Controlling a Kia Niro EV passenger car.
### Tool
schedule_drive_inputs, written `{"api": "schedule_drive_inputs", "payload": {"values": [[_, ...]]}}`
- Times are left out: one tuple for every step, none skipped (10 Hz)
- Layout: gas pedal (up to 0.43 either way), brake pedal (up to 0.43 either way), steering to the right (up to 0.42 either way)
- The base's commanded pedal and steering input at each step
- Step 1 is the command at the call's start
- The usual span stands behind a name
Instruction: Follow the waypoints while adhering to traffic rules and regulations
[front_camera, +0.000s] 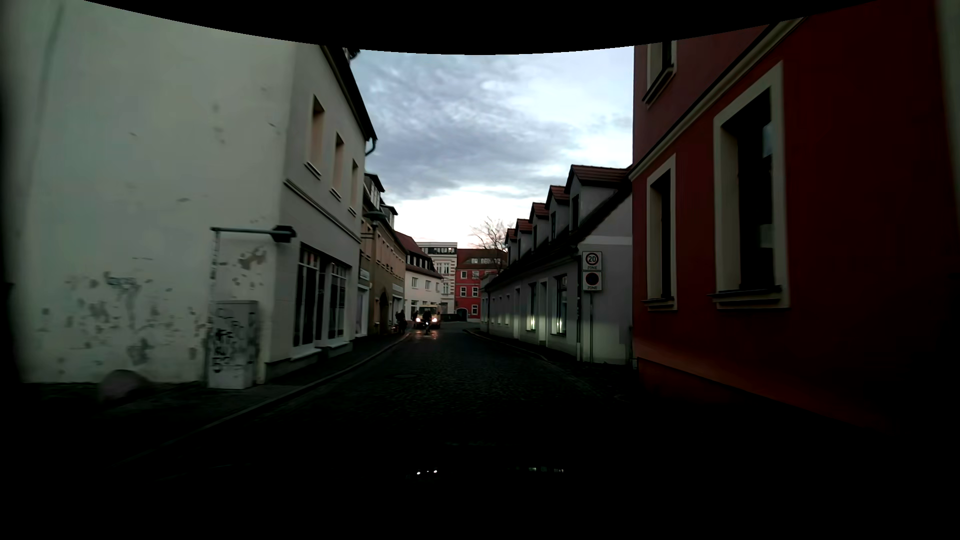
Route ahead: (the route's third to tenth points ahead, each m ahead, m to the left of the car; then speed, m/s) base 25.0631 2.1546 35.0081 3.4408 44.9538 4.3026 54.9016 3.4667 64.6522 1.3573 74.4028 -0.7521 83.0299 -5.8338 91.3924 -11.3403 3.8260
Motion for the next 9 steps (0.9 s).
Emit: {"api": "schedule_drive_inputs", "payload": {"values": [[0.000, 0.030, 0.054], [0.000, 0.049, 0.031], [0.000, 0.055, 0.020], [0.000, 0.128, 0.004], [0.000, 0.146, -0.009], [0.000, 0.140, -0.013], [0.000, 0.128, -0.020], [0.000, 0.134, -0.027], [0.000, 0.140, -0.035]]}}
